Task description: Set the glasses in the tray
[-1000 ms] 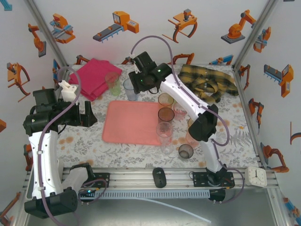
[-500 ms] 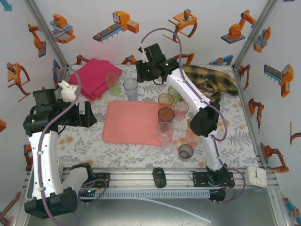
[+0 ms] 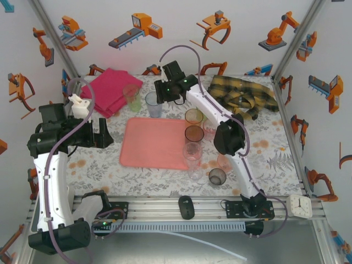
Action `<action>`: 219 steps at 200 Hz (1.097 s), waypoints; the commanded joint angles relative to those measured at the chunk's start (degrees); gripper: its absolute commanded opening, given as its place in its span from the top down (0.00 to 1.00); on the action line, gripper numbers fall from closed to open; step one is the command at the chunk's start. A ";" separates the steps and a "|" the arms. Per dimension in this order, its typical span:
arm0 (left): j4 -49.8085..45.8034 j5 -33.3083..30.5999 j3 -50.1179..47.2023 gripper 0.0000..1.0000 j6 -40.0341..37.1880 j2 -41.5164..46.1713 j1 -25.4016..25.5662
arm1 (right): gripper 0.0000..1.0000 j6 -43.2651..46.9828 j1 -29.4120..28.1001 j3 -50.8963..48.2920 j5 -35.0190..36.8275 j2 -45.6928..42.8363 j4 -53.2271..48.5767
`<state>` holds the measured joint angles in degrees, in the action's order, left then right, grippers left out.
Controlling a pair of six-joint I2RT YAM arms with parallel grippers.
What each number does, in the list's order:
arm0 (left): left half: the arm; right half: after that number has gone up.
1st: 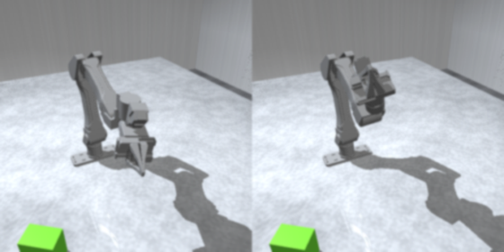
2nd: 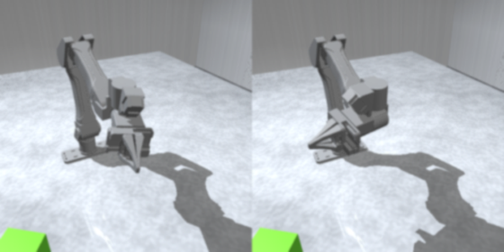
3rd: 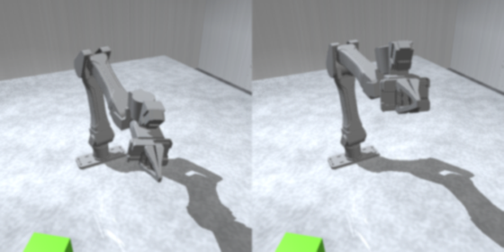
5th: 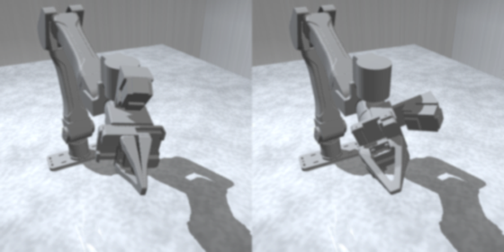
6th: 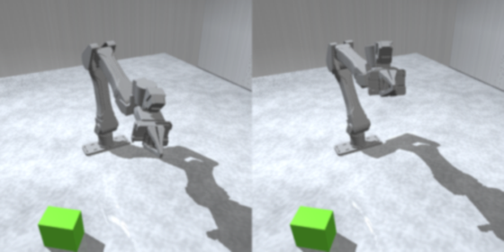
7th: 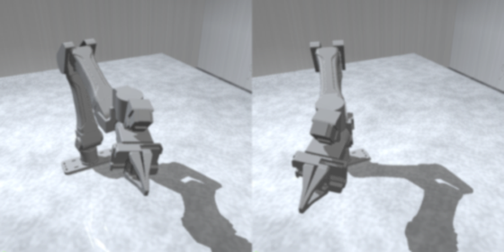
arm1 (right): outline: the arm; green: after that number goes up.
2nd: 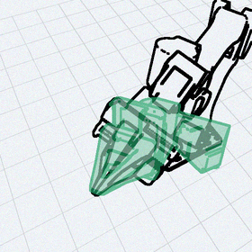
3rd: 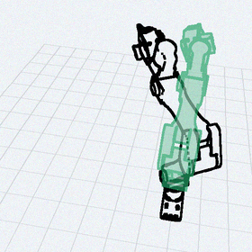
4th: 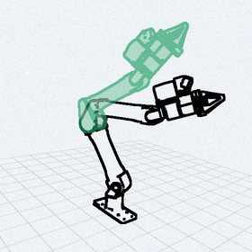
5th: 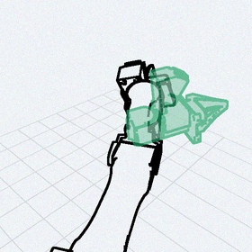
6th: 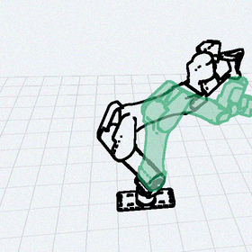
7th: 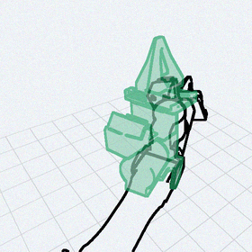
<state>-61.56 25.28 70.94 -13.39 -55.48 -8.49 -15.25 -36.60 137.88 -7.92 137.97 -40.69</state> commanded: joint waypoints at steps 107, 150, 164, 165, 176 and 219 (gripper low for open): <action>-0.76 0.38 0.00 0.03 -0.15 1.07 0.32 | 0.53 -2.18 -0.23 10.48 2.36 6.52 -1.10; -0.14 0.64 -0.71 0.03 -0.26 0.88 0.28 | 0.57 -1.01 -0.23 10.48 3.27 6.34 -2.84; 0.04 0.96 -0.72 0.03 -0.19 0.74 0.32 | 0.58 -0.70 -0.22 10.47 3.22 6.34 -3.36; 0.08 0.98 -0.71 0.03 -0.12 0.73 0.27 | 0.58 -0.73 -0.18 10.47 3.24 6.34 -3.44; 0.13 1.09 -0.67 0.03 0.01 0.77 0.25 | 0.59 -0.49 -0.23 10.40 3.26 6.24 -3.79; 0.05 0.52 -0.60 0.03 -0.27 0.92 0.28 | 0.65 -0.17 -0.22 10.13 3.28 6.34 -4.21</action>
<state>-61.47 25.19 70.76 -13.41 -55.09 -8.49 -16.45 -36.60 146.74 -5.32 144.11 -43.51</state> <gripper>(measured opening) 0.971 0.374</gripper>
